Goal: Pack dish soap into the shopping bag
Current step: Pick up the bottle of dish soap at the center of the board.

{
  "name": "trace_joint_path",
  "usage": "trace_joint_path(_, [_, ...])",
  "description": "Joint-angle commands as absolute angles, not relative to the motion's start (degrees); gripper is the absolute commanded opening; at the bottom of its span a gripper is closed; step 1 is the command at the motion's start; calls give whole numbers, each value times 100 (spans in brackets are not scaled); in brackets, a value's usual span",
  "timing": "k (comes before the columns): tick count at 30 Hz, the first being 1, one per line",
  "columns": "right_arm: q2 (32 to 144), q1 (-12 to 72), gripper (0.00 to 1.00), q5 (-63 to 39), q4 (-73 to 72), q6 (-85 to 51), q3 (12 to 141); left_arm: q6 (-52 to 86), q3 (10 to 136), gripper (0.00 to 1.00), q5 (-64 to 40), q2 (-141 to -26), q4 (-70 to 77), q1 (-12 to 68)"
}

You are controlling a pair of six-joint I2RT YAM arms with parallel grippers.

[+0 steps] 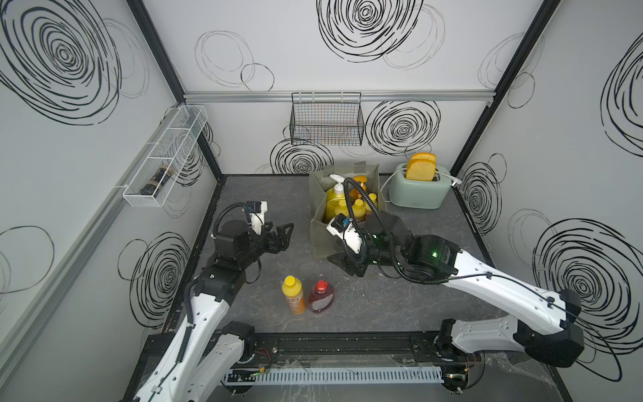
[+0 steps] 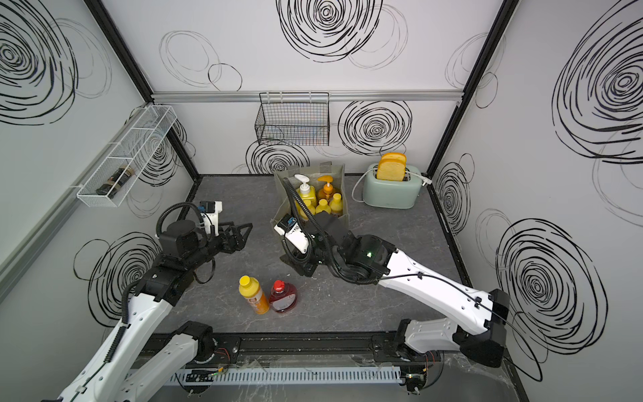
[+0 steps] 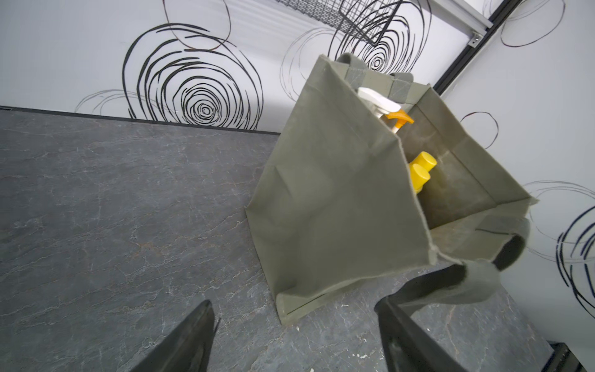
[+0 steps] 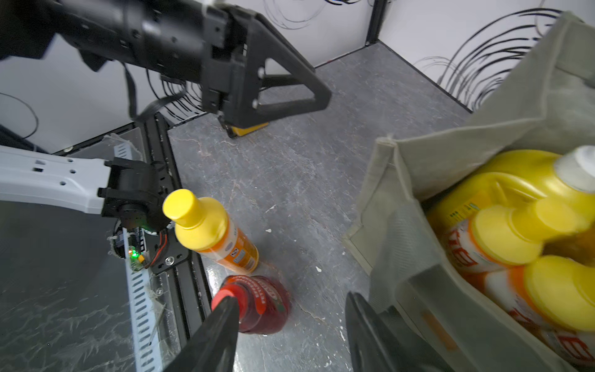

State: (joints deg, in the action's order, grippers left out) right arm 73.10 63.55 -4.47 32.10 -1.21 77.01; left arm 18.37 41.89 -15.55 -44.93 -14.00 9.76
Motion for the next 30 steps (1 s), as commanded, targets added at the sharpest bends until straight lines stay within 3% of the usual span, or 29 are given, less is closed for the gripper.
trace_joint_path(1, [7467,6511,58,-850,2836,-1,7899,2028,3870,82,-1611,-4498,-879,791])
trace_joint_path(30, [8741,7086,62,-1607,1803,255,7931,2205,3700,86,-1775,-4587,-690,527])
